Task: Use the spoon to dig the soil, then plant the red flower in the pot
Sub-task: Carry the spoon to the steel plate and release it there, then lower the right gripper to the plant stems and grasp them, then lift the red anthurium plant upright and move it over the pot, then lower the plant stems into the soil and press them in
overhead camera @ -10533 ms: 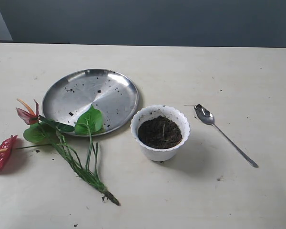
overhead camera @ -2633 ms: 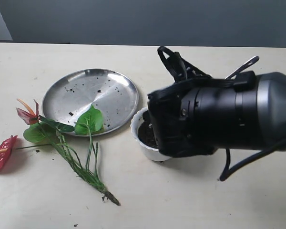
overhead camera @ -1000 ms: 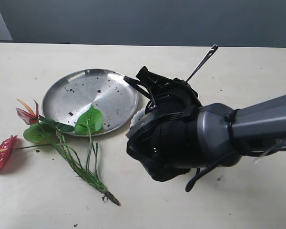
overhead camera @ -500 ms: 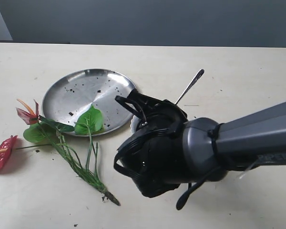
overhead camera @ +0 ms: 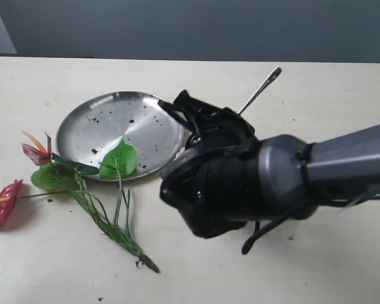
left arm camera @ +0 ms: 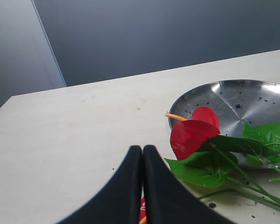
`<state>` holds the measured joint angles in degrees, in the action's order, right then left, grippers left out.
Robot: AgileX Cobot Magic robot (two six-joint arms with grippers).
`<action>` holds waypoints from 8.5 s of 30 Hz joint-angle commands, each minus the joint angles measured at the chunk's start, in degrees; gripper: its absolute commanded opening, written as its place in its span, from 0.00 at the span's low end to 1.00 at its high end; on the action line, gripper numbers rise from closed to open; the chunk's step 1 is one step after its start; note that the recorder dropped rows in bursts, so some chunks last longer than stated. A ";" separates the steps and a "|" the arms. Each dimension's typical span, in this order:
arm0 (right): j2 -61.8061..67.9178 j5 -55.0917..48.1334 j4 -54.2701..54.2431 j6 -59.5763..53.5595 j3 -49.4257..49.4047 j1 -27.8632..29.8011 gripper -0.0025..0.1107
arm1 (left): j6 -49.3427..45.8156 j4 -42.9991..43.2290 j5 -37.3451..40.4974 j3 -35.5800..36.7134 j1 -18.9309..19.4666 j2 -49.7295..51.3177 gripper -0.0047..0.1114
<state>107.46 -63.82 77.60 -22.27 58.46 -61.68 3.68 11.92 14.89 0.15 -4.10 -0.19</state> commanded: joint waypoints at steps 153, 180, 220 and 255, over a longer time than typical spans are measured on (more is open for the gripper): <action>1.32 42.06 -105.09 -0.19 26.70 7.93 0.03 | 0.21 -0.29 -0.39 -0.15 -0.13 0.19 0.05; -21.62 124.41 -93.97 19.35 -31.88 16.38 0.02 | 0.21 -0.29 -0.39 -0.15 -0.13 0.19 0.05; 0.68 133.78 -91.13 25.99 -34.87 16.38 0.02 | 0.21 -0.29 -0.39 -0.15 -0.13 0.19 0.05; -2.23 126.46 -89.66 30.45 -39.26 16.38 0.02 | 0.21 -0.29 -0.39 -0.15 -0.13 0.19 0.05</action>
<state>104.26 71.12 -11.24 8.35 20.74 -45.49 3.68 11.92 14.89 0.15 -4.10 -0.19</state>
